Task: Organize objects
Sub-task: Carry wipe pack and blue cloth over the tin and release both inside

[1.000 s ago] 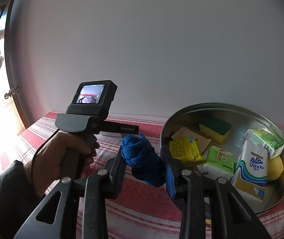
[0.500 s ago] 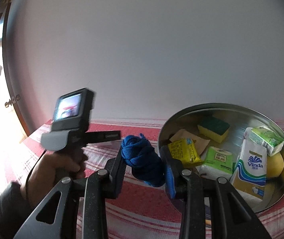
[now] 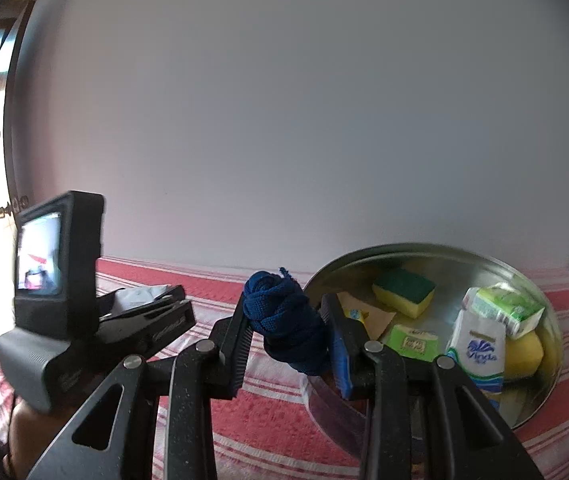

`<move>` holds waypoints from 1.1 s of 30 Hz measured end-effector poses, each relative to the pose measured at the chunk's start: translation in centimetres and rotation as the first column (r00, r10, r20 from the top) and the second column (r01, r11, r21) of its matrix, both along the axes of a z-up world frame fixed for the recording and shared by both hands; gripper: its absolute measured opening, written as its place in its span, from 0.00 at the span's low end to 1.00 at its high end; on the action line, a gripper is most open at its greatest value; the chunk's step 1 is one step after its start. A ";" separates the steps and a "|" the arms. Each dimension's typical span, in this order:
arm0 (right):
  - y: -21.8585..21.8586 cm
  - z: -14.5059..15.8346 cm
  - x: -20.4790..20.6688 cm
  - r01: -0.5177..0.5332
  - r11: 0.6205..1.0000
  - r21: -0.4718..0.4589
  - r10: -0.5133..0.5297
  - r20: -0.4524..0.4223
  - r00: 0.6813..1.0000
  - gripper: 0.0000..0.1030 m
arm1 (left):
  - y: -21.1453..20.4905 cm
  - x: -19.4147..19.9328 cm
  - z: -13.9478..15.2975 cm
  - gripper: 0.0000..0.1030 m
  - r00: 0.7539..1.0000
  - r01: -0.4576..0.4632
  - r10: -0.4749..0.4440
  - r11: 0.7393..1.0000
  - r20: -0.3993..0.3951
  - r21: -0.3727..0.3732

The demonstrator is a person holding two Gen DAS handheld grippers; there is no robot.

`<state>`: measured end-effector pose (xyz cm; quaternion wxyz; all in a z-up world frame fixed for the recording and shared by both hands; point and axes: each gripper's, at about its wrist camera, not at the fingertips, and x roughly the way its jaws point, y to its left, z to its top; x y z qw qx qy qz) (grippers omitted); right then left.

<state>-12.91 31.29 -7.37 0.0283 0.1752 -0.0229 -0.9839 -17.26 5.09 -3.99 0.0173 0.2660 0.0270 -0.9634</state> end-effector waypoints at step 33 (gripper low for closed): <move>7.2 3.1 1.1 0.153 0.988 0.013 -0.150 -0.128 0.980 0.36 | 5.6 8.6 4.2 0.67 0.976 0.122 -0.117 0.992 -0.186 0.013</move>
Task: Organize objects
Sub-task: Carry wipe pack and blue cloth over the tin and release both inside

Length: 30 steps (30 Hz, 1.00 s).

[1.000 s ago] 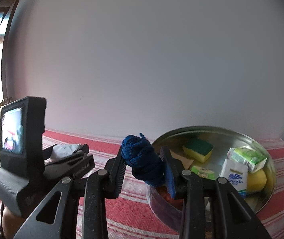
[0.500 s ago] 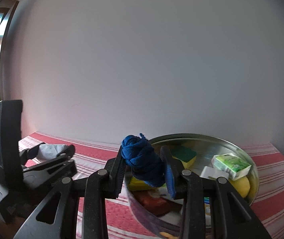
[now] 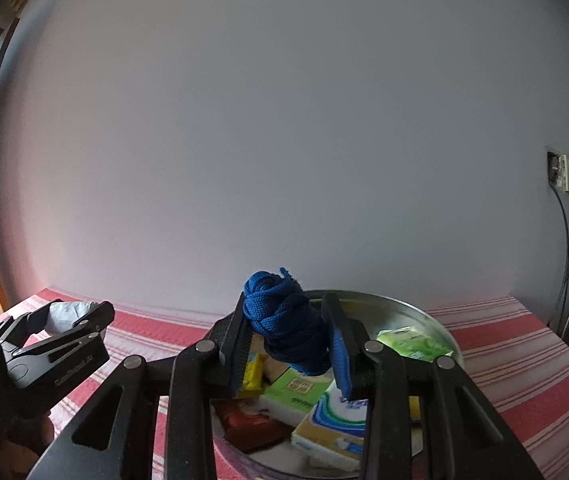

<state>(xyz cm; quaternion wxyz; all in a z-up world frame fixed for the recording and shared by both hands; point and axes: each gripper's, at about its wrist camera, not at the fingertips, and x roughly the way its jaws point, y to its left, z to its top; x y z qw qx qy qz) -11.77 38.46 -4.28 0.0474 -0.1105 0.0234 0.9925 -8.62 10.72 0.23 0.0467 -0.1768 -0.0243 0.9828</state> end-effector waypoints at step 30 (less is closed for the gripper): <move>10.5 -1.2 -2.9 0.186 0.979 -0.079 -0.181 0.060 0.982 0.36 | 9.5 0.5 1.0 0.67 0.977 0.210 -0.210 0.978 0.026 -0.012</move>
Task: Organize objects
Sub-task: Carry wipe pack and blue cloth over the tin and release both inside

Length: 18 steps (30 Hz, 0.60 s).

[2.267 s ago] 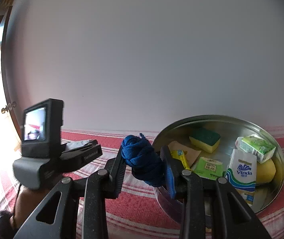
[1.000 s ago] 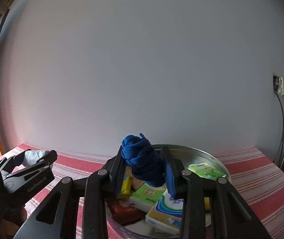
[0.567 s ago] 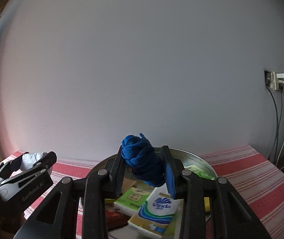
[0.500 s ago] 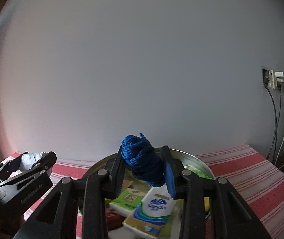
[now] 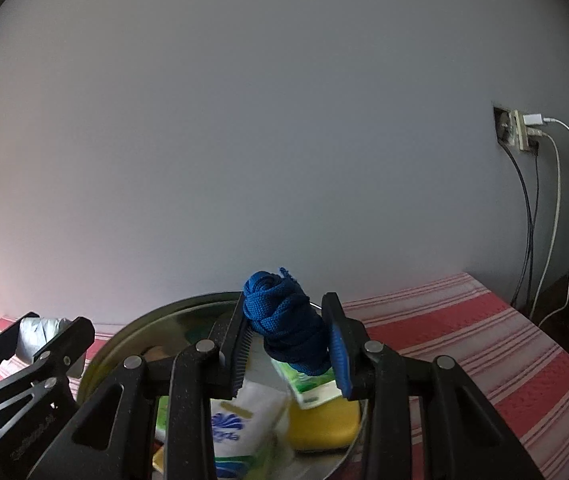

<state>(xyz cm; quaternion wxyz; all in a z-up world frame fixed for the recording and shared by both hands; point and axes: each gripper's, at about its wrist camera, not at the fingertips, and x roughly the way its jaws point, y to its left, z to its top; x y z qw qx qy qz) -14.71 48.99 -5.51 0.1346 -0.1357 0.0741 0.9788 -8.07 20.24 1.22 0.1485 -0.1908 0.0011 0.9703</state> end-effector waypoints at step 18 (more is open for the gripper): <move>1.5 -1.6 -2.5 -0.052 0.987 -0.151 0.065 0.087 0.994 0.36 | 1.0 -0.1 -1.2 0.67 0.998 0.030 -0.030 1.000 0.061 0.003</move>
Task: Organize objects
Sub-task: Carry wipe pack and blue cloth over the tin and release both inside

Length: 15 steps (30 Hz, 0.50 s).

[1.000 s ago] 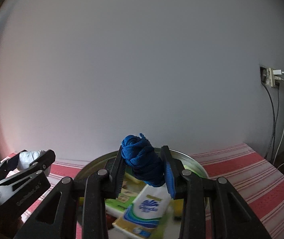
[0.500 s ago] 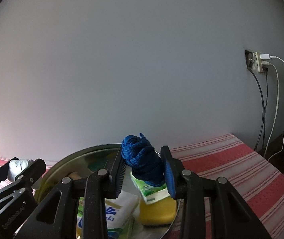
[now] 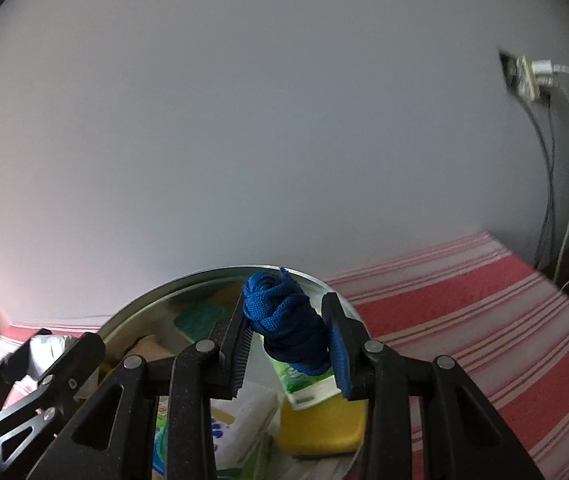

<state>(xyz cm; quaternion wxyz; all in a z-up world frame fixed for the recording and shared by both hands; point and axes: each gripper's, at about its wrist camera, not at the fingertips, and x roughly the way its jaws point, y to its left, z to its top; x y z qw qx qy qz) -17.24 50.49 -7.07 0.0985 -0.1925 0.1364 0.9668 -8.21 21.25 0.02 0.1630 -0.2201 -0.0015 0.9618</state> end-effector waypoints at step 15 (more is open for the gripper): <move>0.4 -0.5 -1.7 -0.077 0.987 -0.138 0.090 0.089 0.992 0.36 | -0.6 -1.2 0.2 0.67 0.995 -0.008 0.020 0.994 0.102 -0.113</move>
